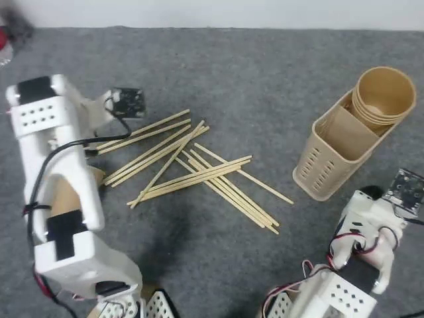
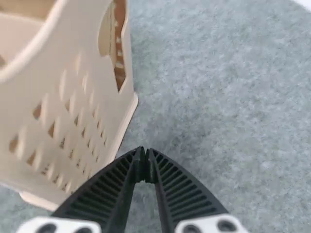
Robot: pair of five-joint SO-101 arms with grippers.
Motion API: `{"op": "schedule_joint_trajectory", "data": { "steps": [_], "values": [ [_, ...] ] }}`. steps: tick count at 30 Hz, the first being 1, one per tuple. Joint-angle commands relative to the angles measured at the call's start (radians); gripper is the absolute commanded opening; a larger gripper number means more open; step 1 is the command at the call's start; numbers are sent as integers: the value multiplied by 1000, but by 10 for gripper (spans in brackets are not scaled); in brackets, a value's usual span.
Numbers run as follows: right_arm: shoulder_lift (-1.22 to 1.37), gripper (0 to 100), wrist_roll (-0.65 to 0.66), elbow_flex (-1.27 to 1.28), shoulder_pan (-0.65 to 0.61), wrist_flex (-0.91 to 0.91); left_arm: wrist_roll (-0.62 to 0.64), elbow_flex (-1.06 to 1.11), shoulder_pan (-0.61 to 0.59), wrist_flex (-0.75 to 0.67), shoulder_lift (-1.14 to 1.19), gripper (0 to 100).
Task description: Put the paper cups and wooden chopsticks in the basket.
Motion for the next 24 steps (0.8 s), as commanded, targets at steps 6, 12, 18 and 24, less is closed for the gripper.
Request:
{"op": "schedule_joint_trajectory", "data": {
  "steps": [6, 12, 18, 24],
  "values": [
    [-2, 9, 43, -5, -31, -24, -247, -7, -158, 28, 71, 194],
    [-2, 9, 44, -3, -31, -24, -302, -136, -192, 28, 224, 233],
    [-2, 9, 44, -2, -31, -25, -308, -188, -173, 31, 285, 235],
    [-2, 9, 46, -2, -35, -27, -373, -148, -155, 31, 279, 235]
  ]
}}
